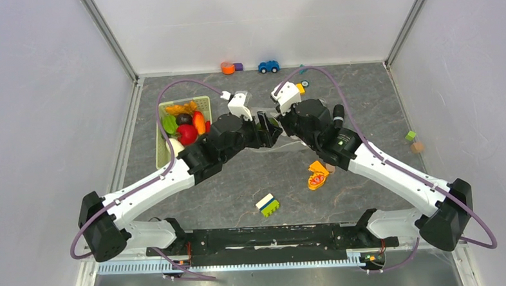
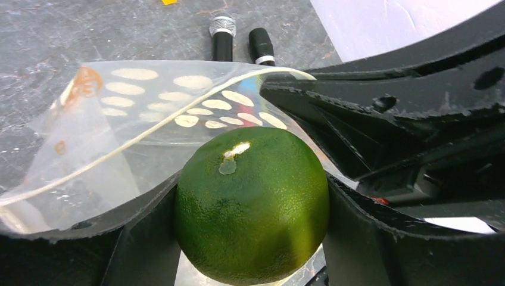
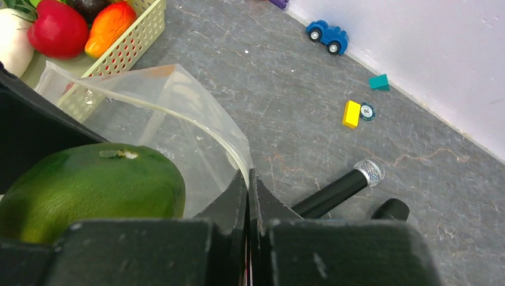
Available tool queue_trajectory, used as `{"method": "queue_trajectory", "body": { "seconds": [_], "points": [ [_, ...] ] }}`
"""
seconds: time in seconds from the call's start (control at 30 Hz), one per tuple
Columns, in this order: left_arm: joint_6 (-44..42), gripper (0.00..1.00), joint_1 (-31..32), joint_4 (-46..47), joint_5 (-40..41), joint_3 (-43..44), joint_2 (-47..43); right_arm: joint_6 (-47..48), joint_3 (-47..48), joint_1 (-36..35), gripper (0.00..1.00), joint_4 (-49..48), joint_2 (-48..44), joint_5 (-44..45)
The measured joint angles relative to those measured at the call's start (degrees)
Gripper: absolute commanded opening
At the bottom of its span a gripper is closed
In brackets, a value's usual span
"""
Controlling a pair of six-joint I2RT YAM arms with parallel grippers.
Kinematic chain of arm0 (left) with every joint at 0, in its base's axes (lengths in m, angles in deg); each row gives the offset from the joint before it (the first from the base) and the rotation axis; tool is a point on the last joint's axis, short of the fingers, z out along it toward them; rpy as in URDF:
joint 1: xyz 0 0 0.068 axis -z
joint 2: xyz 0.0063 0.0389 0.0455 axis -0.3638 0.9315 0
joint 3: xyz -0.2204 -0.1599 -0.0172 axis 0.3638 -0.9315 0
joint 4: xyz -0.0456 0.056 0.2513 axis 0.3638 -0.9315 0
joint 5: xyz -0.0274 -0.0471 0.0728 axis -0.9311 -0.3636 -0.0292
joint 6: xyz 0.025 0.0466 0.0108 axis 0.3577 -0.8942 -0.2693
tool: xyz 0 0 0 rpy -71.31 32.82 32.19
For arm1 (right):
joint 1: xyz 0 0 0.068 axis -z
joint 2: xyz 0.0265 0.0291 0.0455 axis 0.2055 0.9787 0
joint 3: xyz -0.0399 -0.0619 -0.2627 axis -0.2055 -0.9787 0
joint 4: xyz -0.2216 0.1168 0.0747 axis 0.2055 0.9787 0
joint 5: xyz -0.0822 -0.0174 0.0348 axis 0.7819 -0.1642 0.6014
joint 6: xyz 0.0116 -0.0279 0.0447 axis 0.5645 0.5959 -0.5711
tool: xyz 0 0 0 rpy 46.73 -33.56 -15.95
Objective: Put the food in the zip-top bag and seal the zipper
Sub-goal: Place the fake fruit in the zipper food storage bag.
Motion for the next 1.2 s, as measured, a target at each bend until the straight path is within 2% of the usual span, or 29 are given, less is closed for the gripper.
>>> {"method": "queue_trajectory", "body": {
  "seconds": [0.07, 0.1, 0.13, 0.17, 0.77, 0.93, 1.2],
  "points": [
    [-0.04, 0.82, 0.22, -0.28, 1.16, 0.02, 0.11, -0.09, -0.28, 0.0, 0.0, -0.02, -0.28, -0.46],
    [-0.07, 0.87, 0.28, -0.59, 1.57, 0.02, 0.13, -0.17, -0.35, 0.0, 0.0, 0.0, -0.46, -0.68],
    [-0.13, 0.97, 0.37, -0.98, 2.03, 0.04, 0.13, -0.2, -0.37, 0.0, 0.0, 0.0, -0.57, -0.94],
    [-0.28, 0.99, 0.44, -1.29, 2.56, 0.04, 0.13, -0.22, -0.42, 0.0, 0.0, -0.04, -0.76, -1.4],
    [-1.33, 1.0, 2.51, -5.44, 4.24, 1.55, -0.04, -0.22, -0.94, 0.04, 0.0, 0.0, -1.44, -1.36],
    [-1.33, 1.0, 2.67, -6.36, 4.61, -0.13, -3.82, -0.17, -0.94, 0.04, 0.0, 0.0, -1.44, -1.25],
    [-0.72, 1.0, 2.82, -12.79, 15.96, -3.21, -12.7, 0.33, -0.94, 0.37, 0.0, 0.02, -0.13, 0.79]
  ]
}}
